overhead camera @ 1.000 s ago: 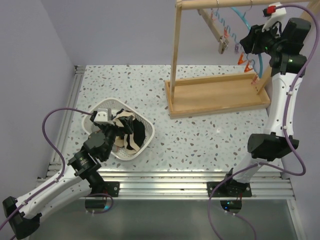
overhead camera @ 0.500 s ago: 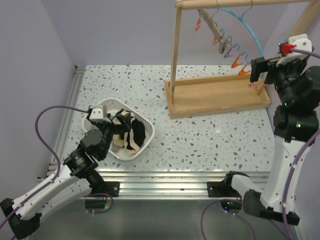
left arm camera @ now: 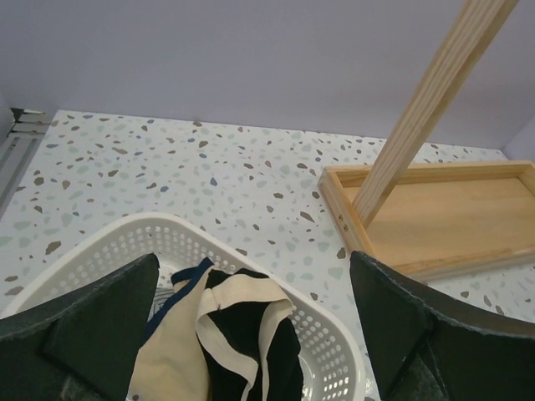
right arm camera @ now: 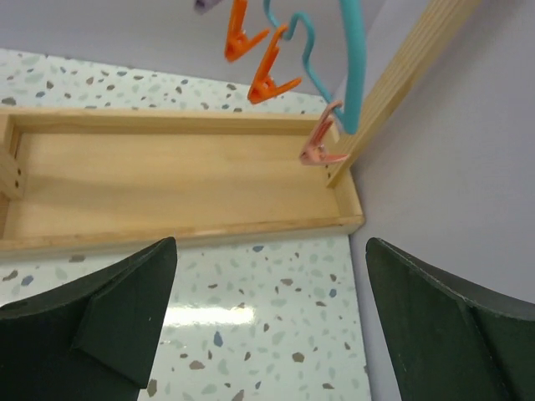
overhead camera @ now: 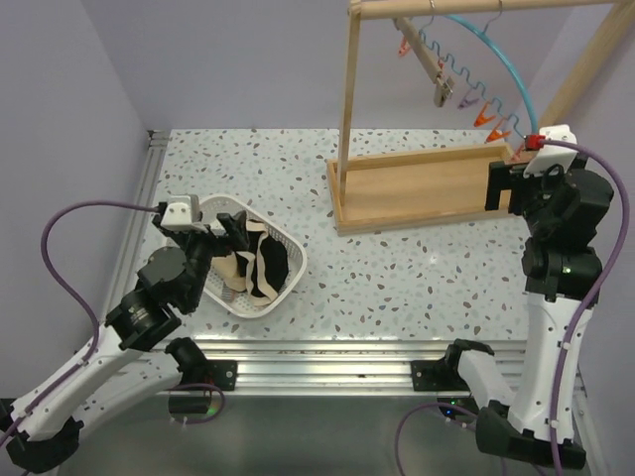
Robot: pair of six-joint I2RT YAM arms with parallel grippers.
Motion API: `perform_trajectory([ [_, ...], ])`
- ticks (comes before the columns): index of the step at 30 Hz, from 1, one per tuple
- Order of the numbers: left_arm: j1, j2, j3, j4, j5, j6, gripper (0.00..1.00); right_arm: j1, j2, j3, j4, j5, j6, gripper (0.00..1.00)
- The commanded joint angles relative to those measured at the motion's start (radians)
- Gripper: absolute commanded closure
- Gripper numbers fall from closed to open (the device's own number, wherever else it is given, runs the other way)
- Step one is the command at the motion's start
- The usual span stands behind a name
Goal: Remove the underwear clipped to the hanger
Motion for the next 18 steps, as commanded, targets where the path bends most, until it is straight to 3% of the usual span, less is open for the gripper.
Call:
perform_trajectory([
  [1,-0.003,-0.044,0.058,-0.04,-0.055,0.119,0.0,-0.001,-0.047,-0.068,-0.043,-0.087,0.008,0.01],
  [7,-0.003,-0.102,0.057,-0.095,-0.157,0.257,0.0,-0.003,-0.052,-0.183,-0.023,-0.24,0.149,0.01],
  [18,-0.003,-0.237,-0.142,-0.02,-0.119,0.337,0.0,-0.001,-0.045,-0.39,0.161,-0.168,0.153,0.01],
])
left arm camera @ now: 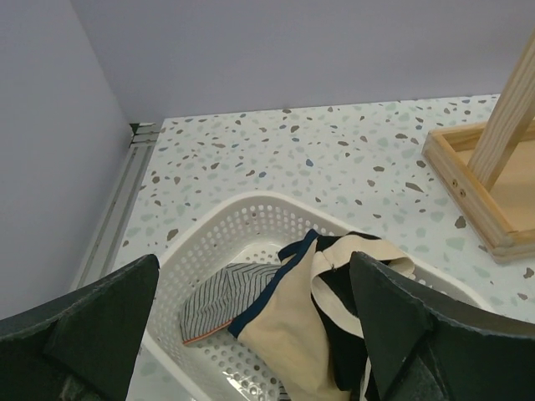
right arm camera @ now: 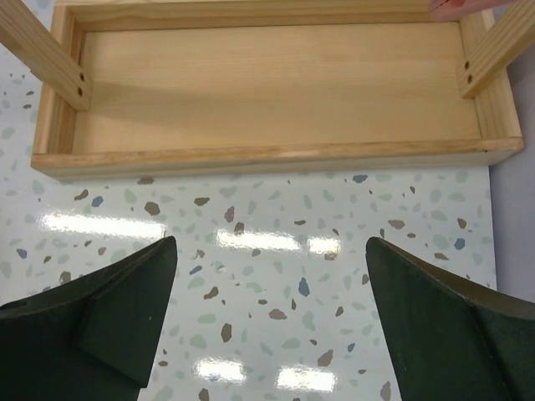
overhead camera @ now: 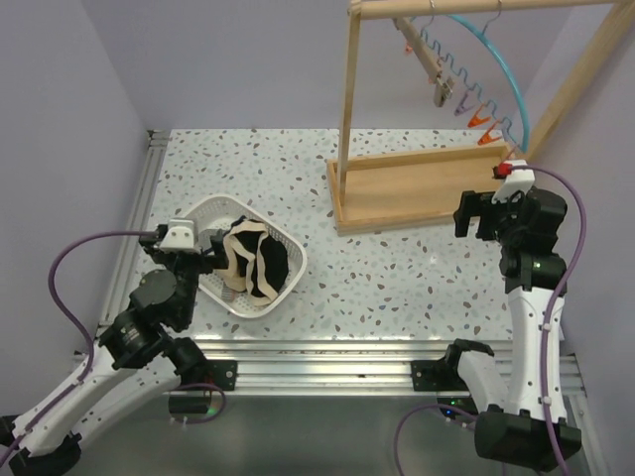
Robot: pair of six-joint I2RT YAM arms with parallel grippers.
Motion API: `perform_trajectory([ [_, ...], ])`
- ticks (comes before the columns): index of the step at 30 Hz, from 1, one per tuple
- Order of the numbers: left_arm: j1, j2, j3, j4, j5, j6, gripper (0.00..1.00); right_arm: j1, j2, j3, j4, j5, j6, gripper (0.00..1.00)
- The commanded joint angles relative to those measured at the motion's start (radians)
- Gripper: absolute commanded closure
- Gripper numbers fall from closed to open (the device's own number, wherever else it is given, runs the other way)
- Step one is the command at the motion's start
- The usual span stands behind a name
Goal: Remove the underwear clipped to the hanger
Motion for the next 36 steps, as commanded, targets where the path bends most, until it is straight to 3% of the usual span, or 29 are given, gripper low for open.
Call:
perform_trajectory([
  [1,-0.003,-0.065,-0.028,0.041,0.015,0.041,0.0,-0.003,-0.007,-0.022,0.109,0.02,0.034,0.01],
  [10,-0.001,-0.33,-0.145,0.093,0.052,0.054,0.0,-0.003,0.004,-0.026,0.114,0.096,0.054,0.02],
  [21,0.002,-0.2,-0.125,0.07,0.112,0.008,0.0,-0.004,-0.006,-0.034,0.114,0.099,-0.015,0.01],
  [36,0.011,-0.2,-0.126,0.064,0.124,0.001,0.0,-0.004,-0.022,-0.048,0.114,0.082,-0.034,0.02],
])
